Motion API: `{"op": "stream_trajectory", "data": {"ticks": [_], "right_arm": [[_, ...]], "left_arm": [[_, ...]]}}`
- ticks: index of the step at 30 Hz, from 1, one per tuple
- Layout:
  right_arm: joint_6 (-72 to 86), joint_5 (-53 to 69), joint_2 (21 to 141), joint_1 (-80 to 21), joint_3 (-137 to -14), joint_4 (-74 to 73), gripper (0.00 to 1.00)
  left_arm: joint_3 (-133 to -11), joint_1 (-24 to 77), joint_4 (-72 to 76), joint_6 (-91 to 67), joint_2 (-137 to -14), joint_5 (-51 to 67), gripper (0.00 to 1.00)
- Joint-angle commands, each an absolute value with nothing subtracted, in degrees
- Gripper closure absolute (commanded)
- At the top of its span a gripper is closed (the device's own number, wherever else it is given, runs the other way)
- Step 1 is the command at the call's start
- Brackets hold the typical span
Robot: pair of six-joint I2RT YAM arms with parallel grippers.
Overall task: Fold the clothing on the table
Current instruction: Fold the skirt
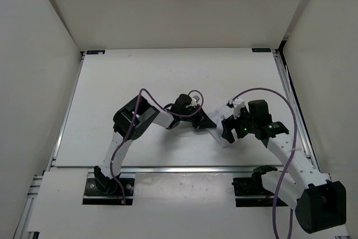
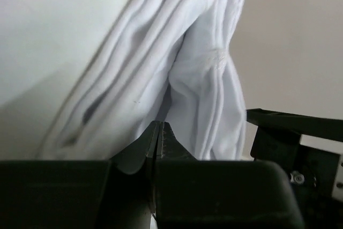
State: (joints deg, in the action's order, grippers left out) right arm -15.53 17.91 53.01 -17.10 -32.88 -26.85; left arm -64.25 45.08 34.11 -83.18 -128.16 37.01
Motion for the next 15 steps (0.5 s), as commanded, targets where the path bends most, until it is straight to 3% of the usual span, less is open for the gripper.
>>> {"op": "stream_trajectory", "data": {"ticks": [1, 6, 7, 8, 9, 10, 11, 15], "right_arm": [[-13.1, 18.0, 54.5, -14.0, -37.3, -24.4, 0.09], [-12.6, 19.4, 58.5, -7.8, -42.1, -25.7, 0.22], [-11.5, 20.6, 60.0, -5.9, -43.8, -25.9, 0.34], [-11.3, 23.3, 62.7, -4.8, -45.2, -26.5, 0.59], [-10.8, 25.7, 64.8, -3.4, -46.0, -26.5, 0.73], [-10.8, 26.1, 65.6, -2.2, -46.3, -26.7, 0.94], [-10.7, 27.0, 67.0, -2.1, -46.7, -26.4, 1.0], [-11.3, 30.1, 71.4, -0.5, -50.4, -29.2, 1.0]], "left_arm": [[-66.6, 41.9, 31.0, -79.1, -121.3, 38.4, 1.0], [-73.9, 40.3, 15.8, -67.9, -117.6, 42.4, 0.98], [-74.4, 40.1, 15.0, -67.6, -116.6, 42.5, 0.96], [-74.5, 40.0, 15.3, -67.2, -116.3, 42.9, 0.92], [-74.6, 39.6, 14.5, -66.7, -115.7, 43.5, 0.87], [-75.8, 39.6, 13.4, -66.3, -115.5, 43.8, 0.85], [-77.0, 39.4, 13.0, -66.0, -115.5, 44.4, 0.82], [-80.8, 38.7, 13.1, -67.9, -117.9, 46.9, 0.81]]}}
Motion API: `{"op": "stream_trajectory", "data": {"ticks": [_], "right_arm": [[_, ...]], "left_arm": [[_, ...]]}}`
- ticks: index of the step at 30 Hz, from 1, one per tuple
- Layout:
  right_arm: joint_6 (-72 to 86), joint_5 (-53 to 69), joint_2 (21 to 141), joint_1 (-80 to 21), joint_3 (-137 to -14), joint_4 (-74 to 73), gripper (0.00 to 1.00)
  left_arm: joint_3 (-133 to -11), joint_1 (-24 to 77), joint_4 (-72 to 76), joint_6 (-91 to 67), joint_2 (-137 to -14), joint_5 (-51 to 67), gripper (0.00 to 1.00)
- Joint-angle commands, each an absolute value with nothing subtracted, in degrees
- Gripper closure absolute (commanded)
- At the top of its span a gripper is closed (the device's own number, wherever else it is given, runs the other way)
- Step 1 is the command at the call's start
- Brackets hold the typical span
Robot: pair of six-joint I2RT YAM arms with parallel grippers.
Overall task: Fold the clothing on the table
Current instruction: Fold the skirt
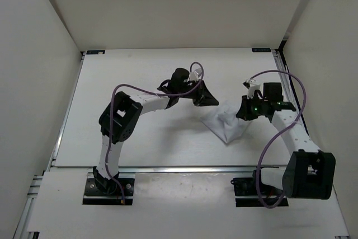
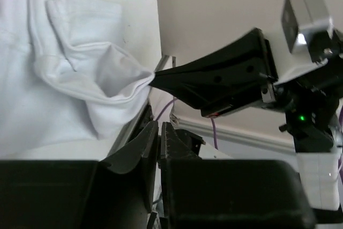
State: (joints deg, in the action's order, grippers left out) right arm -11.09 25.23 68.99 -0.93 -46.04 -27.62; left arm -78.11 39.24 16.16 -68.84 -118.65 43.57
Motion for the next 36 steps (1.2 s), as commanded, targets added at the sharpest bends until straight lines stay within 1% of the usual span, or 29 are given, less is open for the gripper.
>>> {"op": "stream_trajectory", "data": {"ticks": [1, 2, 4, 5, 6, 7, 8, 9, 10, 12, 14, 16, 17, 18, 19, 20, 21, 22, 23, 24, 25, 27, 29, 36], "right_arm": [[-11.9, 34.1, 72.7, -0.1, -52.0, -31.1, 1.0], [-12.0, 35.8, 73.6, 2.3, -52.9, -31.9, 1.0], [-11.2, 43.7, 76.0, 5.1, -56.0, -34.3, 1.0], [-11.0, 45.5, 76.4, 6.6, -56.7, -35.0, 0.97], [-9.9, 48.1, 77.2, 7.3, -57.1, -34.7, 0.92], [-8.5, 49.7, 77.7, 8.2, -57.7, -34.2, 0.89], [-8.4, 51.3, 77.8, 8.9, -57.9, -34.0, 0.83], [-7.2, 52.5, 77.9, 9.5, -57.6, -33.8, 0.75], [-6.5, 54.8, 78.1, 10.8, -57.6, -33.4, 0.7], [-6.5, 59.7, 78.3, 12.9, -58.3, -33.4, 0.47], [-6.6, 61.2, 78.7, 12.7, -59.8, -36.5, 0.37], [-10.9, 55.0, 79.4, 9.4, -60.9, -39.0, 0.4], [-13.1, 50.7, 79.4, 7.1, -60.2, -39.6, 0.42], [-13.7, 48.7, 79.2, 5.1, -59.9, -39.6, 0.5], [-13.7, 46.4, 79.4, 4.9, -59.3, -39.6, 0.61], [-12.3, 45.4, 79.5, 5.9, -58.9, -38.4, 0.68], [-11.3, 45.1, 80.4, 7.5, -58.9, -38.2, 0.8], [-9.2, 44.2, 82.1, 8.2, -58.6, -37.4, 0.93], [-7.8, 43.5, 83.3, 9.6, -58.2, -36.2, 1.0], [-7.9, 43.2, 84.0, 10.9, -58.0, -35.6, 1.0], [-7.9, 42.0, 85.2, 11.2, -57.8, -35.2, 1.0], [-8.8, 40.3, 87.0, 10.8, -58.8, -35.6, 1.0], [-9.7, 41.2, 89.5, 10.6, -60.5, -36.8, 1.0], [-8.7, 45.0, 96.2, 9.1, -62.7, -37.4, 1.0]], "left_arm": [[-82.3, 38.5, 13.0, -68.4, -119.0, 47.4, 0.83], [-83.8, 38.0, 13.0, -68.6, -120.2, 47.5, 0.82], [-86.0, 38.1, 12.2, -69.3, -122.2, 48.3, 0.84], [-87.1, 38.1, 11.6, -69.2, -123.1, 48.6, 0.84], [-88.5, 38.0, 11.3, -69.5, -124.5, 48.7, 0.84], [-89.1, 38.1, 11.0, -69.8, -125.2, 49.5, 0.85], [-90.4, 38.1, 10.2, -69.6, -126.5, 50.3, 0.86], [-92.9, 38.6, 9.8, -69.6, -127.9, 50.4, 0.87], [-93.9, 38.5, 8.2, -68.9, -129.1, 50.7, 0.89], [-99.1, 39.2, 4.5, -67.2, -132.4, 51.1, 0.9], [-102.6, 39.1, 0.9, -66.2, -134.9, 52.5, 0.9], [-108.9, 39.1, 0.0, -65.7, -137.4, 53.7, 0.91], [-110.5, 39.2, -3.2, -65.0, -139.3, 55.4, 0.91], [-114.6, 39.3, -6.9, -64.1, -141.4, 56.0, 0.91], [-120.0, 39.5, -8.9, -62.5, -142.5, 57.2, 0.9], [-123.0, 39.2, -15.1, -59.4, -144.6, 58.0, 0.91], [-129.2, 38.9, -22.0, -57.6, -147.0, 58.7, 0.9], [-134.9, 38.8, -25.4, -54.3, -148.1, 58.5, 0.9], [-138.0, 38.5, -31.3, -51.5, -149.9, 58.2, 0.91], [-142.3, 38.3, -35.9, -50.1, -151.3, 57.7, 0.91], [-144.9, 37.9, -37.3, -48.7, -152.0, 58.5, 0.91], [-145.6, 37.5, -40.8, -46.3, -152.1, 58.7, 0.91], [-142.3, 37.7, -40.8, -45.5, -150.6, 59.8, 0.92], [-131.1, 39.0, -32.8, -45.8, -143.9, 65.5, 0.91]]}}
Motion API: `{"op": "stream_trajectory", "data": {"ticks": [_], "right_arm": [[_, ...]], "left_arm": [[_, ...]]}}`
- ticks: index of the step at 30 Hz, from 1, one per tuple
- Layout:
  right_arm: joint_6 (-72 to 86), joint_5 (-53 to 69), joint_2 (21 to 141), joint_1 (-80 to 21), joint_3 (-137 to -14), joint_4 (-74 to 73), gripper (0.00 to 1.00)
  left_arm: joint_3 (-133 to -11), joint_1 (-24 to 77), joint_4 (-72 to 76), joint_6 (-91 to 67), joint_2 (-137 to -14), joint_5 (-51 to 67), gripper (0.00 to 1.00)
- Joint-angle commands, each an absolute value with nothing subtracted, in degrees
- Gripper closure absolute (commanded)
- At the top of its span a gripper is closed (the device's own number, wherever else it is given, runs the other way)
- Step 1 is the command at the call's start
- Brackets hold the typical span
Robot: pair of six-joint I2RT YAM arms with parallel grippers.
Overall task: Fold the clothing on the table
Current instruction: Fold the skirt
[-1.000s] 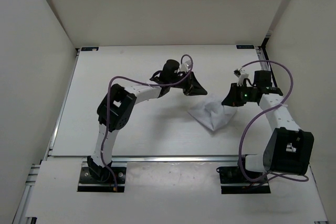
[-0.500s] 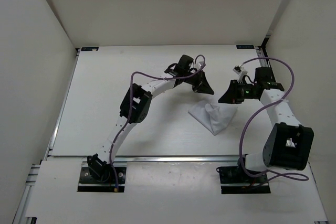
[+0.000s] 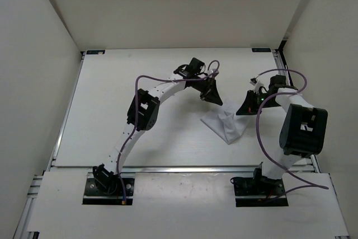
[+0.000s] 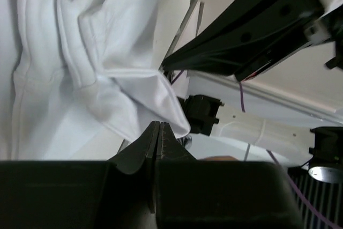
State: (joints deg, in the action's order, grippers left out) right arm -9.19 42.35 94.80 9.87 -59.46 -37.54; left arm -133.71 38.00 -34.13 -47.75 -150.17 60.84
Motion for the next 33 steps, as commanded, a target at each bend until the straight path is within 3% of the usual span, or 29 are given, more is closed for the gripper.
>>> {"op": "stream_trajectory", "data": {"ticks": [1, 11, 18, 21, 24, 25, 28, 31, 33], "right_arm": [[-8.7, 45.7, 96.9, 9.1, -63.3, -37.4, 1.0], [-10.5, 47.2, 110.9, 6.9, -72.5, -42.6, 1.0], [-12.0, 46.1, 116.5, 6.0, -76.1, -46.2, 1.0], [-11.6, 46.1, 117.0, 5.7, -76.3, -46.7, 1.0], [-11.4, 46.2, 117.9, 5.8, -76.8, -46.4, 1.0], [-11.5, 46.5, 117.9, 5.8, -76.9, -46.3, 1.0], [-11.5, 47.4, 117.9, 5.8, -76.9, -46.6, 1.0], [-11.3, 47.7, 117.9, 5.7, -76.8, -46.7, 1.0], [-11.3, 47.7, 118.1, 5.7, -77.1, -46.7, 1.0]], "left_arm": [[-129.4, 39.3, -31.6, -45.9, -142.8, 65.9, 0.9], [-120.2, 40.1, -20.7, -50.4, -138.8, 71.8, 0.87], [-121.1, 40.2, -24.6, -46.4, -138.9, 71.4, 0.82], [-122.4, 40.3, -28.8, -41.8, -139.0, 70.5, 0.75], [-126.3, 41.5, -39.3, -32.6, -139.7, 67.1, 0.6], [-129.9, 41.7, -46.0, -27.1, -140.7, 64.6, 0.42], [-141.9, 42.5, -61.8, -16.6, -145.2, 57.8, 0.32], [-148.4, 42.9, -68.7, -10.7, -147.9, 51.9, 0.01], [-146.2, 43.3, -67.4, -9.4, -146.5, 50.5, 0.01]]}}
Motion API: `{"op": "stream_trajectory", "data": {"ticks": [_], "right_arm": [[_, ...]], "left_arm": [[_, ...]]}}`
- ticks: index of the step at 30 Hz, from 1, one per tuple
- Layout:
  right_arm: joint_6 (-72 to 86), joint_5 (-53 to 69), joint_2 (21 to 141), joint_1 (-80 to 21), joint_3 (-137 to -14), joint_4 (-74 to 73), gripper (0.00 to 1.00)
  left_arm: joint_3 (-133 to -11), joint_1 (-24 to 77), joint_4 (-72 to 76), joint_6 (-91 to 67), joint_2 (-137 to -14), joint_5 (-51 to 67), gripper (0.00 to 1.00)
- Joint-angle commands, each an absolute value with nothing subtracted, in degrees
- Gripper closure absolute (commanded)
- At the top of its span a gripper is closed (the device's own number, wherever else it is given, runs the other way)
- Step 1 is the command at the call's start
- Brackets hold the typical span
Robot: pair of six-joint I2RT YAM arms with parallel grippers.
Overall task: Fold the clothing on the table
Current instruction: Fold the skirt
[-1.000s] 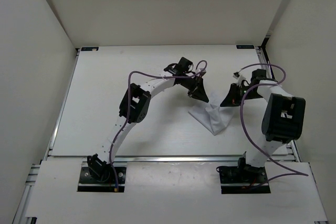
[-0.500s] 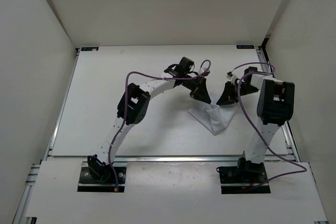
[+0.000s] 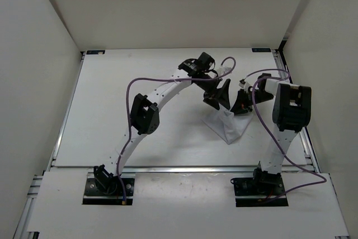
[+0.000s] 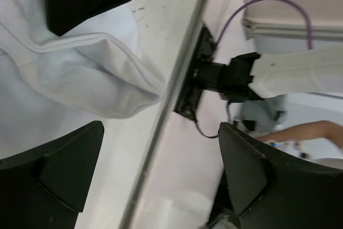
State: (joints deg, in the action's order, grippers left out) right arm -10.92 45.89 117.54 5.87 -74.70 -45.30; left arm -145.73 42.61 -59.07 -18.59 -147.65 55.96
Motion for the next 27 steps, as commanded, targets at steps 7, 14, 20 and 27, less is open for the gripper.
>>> {"op": "stream_trajectory", "data": {"ticks": [7, 14, 20, 27], "right_arm": [[-11.8, 47.5, 118.7, 6.0, -77.7, -46.7, 1.0], [-11.8, 47.3, 119.0, 5.8, -78.0, -46.7, 1.0], [-11.7, 46.1, 119.5, 5.0, -78.6, -46.8, 1.0], [-11.8, 45.3, 120.7, 4.7, -80.0, -47.4, 1.0]], "left_arm": [[-129.2, 44.3, -59.2, -2.3, -138.6, 47.3, 0.01], [-132.8, 44.9, -55.1, -5.1, -140.5, 45.4, 0.02], [-121.1, 43.9, -42.8, -8.5, -133.0, 44.4, 0.06], [-108.7, 44.6, -32.1, -9.0, -125.3, 44.9, 0.1]]}}
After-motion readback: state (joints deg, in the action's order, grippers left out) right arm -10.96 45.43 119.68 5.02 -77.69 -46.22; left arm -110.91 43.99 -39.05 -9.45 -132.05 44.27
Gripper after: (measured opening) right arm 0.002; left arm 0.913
